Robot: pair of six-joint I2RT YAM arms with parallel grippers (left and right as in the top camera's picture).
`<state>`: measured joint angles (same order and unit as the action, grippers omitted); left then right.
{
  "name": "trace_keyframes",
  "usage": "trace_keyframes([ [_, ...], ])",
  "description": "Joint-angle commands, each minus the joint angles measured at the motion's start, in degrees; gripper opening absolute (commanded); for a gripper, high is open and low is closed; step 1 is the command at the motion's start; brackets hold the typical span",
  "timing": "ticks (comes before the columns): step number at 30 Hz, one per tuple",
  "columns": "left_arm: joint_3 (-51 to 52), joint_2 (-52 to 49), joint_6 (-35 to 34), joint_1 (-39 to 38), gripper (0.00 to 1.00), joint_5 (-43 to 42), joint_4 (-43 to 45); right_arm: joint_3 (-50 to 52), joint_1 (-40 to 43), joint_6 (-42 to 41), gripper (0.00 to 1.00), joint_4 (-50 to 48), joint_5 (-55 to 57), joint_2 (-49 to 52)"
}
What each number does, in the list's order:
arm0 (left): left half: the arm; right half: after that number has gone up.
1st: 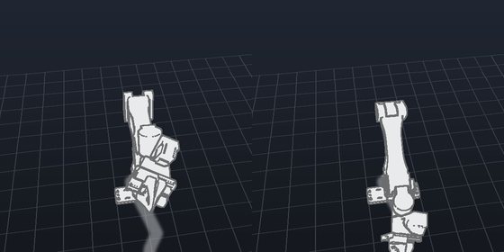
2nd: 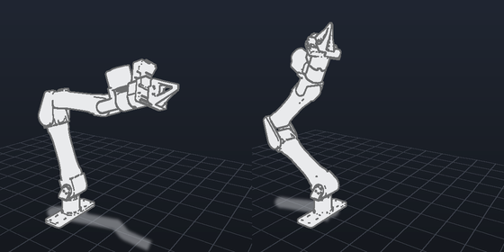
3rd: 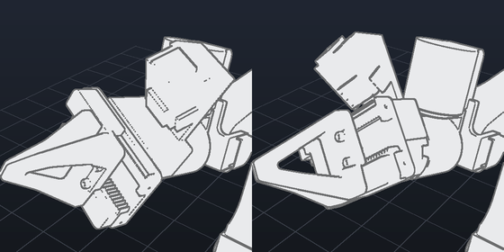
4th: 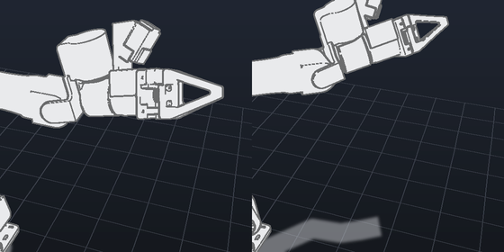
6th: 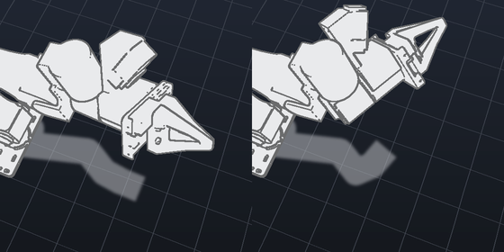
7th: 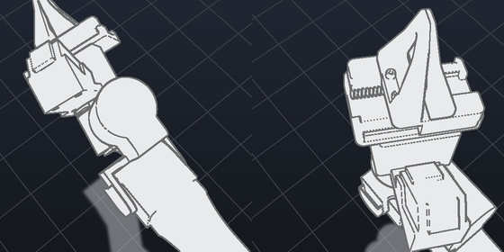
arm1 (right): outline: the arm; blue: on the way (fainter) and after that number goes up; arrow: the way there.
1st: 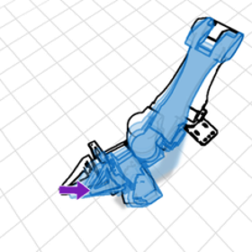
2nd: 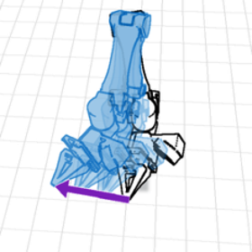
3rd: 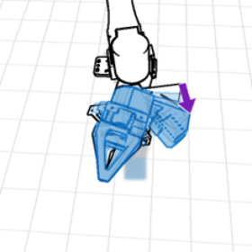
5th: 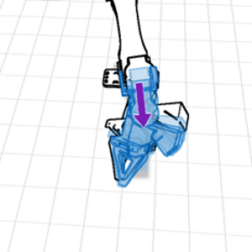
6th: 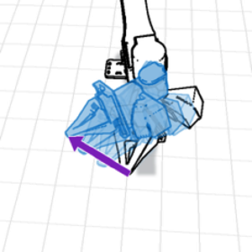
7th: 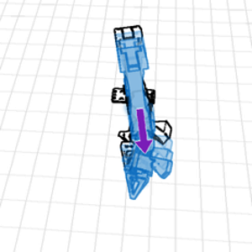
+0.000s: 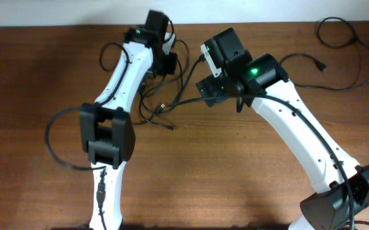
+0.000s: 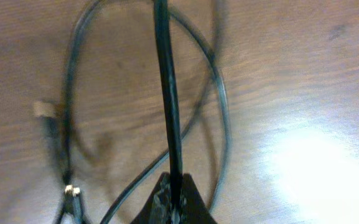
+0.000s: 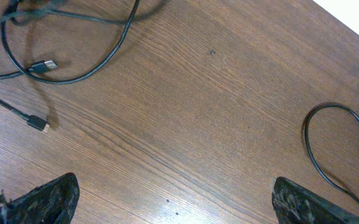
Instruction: Untangle cables
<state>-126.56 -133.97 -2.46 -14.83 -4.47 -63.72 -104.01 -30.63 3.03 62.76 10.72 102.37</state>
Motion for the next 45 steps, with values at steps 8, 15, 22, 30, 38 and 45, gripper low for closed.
trace_keyframes([
  [8, -35.0, 15.4, 2.7, -0.1, 0.0, 7.0, -26.9, 2.4, -0.1, -0.5, 0.98, -2.3, 0.3, -0.7],
  [15, -37.9, 18.9, 3.4, -0.1, 0.0, 8.8, -33.0, 7.0, -0.1, -0.5, 0.98, -10.8, -6.1, -0.4],
  [22, -37.9, 19.0, 3.4, -0.1, 0.0, 9.5, -33.0, 6.9, -4.3, -0.5, 0.98, -15.1, -11.8, -0.4],
  [30, -37.9, 19.6, 3.4, -0.1, 0.0, 10.3, -33.0, 6.9, -12.8, -2.1, 0.98, -19.8, -11.8, 1.0],
  [38, -37.9, 21.7, 3.4, -0.1, 0.0, 10.3, -33.0, 6.9, -14.3, -2.1, 0.98, -21.3, -12.5, 8.1],
  [45, -37.4, 21.9, 3.4, -1.9, 0.0, 9.7, -33.0, 6.9, -17.0, -2.0, 0.98, -25.0, -12.4, 11.5],
])
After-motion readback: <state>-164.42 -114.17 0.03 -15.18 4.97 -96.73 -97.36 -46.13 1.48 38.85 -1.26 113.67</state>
